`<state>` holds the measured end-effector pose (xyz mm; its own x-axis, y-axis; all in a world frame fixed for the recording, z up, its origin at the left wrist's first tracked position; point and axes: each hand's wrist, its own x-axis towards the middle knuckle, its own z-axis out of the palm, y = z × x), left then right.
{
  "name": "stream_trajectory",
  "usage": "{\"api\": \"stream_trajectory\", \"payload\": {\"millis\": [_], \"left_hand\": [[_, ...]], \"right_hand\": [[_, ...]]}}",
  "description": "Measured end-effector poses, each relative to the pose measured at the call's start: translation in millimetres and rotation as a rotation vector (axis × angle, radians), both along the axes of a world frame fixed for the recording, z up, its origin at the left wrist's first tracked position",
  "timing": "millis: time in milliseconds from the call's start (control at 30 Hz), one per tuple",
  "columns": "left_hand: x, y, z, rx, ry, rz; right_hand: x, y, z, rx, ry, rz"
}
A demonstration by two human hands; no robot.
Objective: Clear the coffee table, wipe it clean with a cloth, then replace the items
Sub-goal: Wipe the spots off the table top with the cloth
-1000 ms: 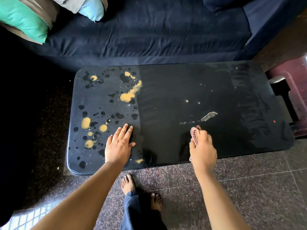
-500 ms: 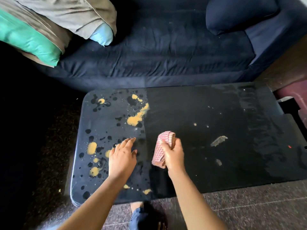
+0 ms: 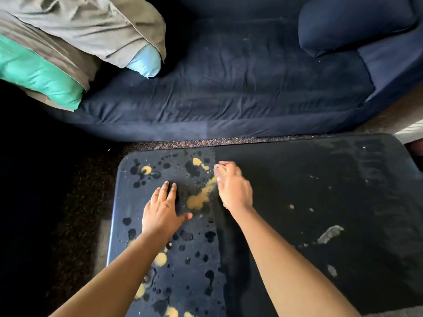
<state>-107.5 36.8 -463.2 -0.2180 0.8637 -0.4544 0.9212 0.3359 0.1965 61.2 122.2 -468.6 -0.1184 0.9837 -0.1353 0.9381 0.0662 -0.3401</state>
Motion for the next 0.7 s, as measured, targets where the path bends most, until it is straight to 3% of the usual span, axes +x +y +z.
{"api": "stream_trajectory", "payload": {"millis": [67, 233, 333, 533, 700], "left_hand": [[-5, 0, 1, -0.032, 0.008, -0.053], [-17, -2, -1, -0.111, 0.089, -0.198], [-15, -2, -3, -0.108, 0.087, -0.183], [-6, 3, 1, -0.156, 0.097, -0.150], [-7, 6, 2, -0.183, 0.087, -0.132]], "right_hand": [[-3, 11, -1, -0.018, -0.049, 0.065], [28, 53, -6, -0.022, -0.088, -0.342], [6, 56, -7, -0.012, -0.082, -0.292], [-33, 68, 1, -0.111, -0.011, 0.065], [23, 88, 0, -0.001, -0.182, -0.170]]}}
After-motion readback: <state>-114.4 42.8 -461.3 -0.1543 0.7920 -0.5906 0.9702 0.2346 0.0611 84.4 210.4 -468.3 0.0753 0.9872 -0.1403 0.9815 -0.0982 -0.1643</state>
